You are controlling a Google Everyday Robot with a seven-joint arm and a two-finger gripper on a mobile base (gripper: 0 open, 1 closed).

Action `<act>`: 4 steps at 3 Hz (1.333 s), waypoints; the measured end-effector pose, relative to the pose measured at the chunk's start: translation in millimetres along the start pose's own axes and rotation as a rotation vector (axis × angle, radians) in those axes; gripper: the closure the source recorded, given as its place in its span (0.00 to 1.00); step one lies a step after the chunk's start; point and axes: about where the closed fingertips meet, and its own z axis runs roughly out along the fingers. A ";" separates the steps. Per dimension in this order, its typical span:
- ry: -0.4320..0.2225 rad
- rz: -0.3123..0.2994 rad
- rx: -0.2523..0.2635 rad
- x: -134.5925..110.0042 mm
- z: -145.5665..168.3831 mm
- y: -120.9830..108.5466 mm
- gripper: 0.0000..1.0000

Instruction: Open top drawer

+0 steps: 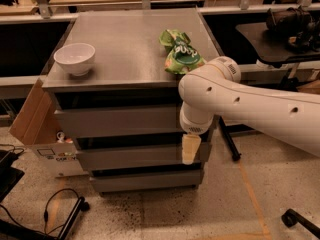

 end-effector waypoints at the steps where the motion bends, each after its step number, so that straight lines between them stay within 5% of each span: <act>1: 0.032 0.003 0.006 10.9 9.2 -13.8 0.00; 2: 0.050 0.007 0.009 8.8 28.6 -41.7 0.00; 4: 0.065 -0.020 0.020 6.9 46.5 -49.4 0.00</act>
Offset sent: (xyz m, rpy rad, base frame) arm 0.0508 -0.0185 -0.0165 -0.0618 0.0023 -0.0237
